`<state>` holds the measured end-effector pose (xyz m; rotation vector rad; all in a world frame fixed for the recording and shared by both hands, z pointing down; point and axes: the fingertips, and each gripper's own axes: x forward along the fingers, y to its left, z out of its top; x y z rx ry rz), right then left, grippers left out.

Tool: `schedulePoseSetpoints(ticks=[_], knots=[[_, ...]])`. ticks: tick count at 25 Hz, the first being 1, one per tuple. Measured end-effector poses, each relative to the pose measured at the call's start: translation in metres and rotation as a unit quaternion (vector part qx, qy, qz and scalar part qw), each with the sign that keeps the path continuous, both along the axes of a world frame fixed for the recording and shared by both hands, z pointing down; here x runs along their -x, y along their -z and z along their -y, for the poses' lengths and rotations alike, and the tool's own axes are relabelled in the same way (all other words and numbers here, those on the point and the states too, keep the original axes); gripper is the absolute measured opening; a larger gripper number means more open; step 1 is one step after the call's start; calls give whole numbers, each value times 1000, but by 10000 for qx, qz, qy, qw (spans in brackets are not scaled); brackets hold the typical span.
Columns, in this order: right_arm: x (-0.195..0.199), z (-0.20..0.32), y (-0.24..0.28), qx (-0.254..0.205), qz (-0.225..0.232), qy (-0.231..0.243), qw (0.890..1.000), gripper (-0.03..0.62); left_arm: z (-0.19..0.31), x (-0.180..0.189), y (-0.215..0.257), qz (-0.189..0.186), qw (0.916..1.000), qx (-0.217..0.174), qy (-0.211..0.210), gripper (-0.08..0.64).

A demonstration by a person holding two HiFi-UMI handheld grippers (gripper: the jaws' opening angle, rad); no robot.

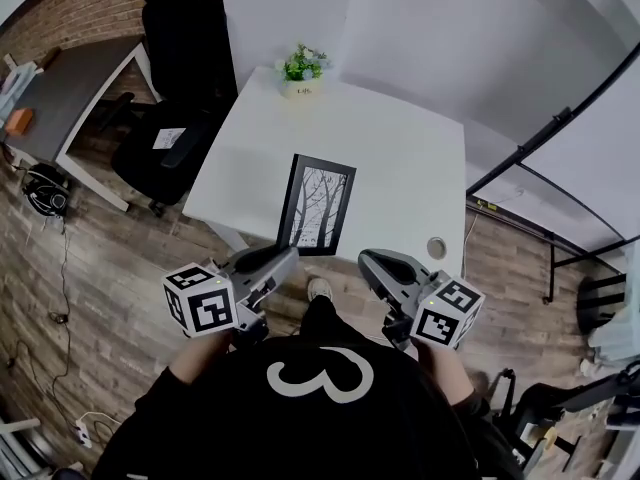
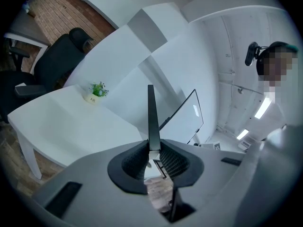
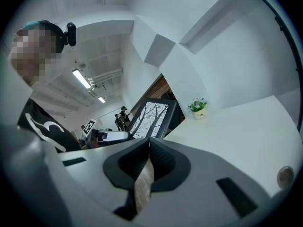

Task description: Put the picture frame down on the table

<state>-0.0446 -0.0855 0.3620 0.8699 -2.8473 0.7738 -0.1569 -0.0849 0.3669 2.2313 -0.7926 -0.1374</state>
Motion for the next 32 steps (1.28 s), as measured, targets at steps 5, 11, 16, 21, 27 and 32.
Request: schedulePoseSetpoints(ticks=[5,11,16,21,27,32], knots=[[-8,23,3,-4,-9,-19,10000,23,25,-10,-1,15,10000,47,-60,80],[-25,57,-12,183,-5,-85,9998,23,60,-23,-12,75,9997,219,-83,80],[-37,91,-24,328,89,-141,9993,23,92,-33,-22,223,9991,347,-69,80],[-49,130,-32,412,174,-211,9988,23,127,-41,-40,328,9978,581,-54,80],[-62,158,-45,565,146,-332,9977,23,151,-52,-50,454,9966,682,-100,80],[-56,173,-57,686,156,-230,9973,23,165,-52,-69,433,9945,947,-51,80]])
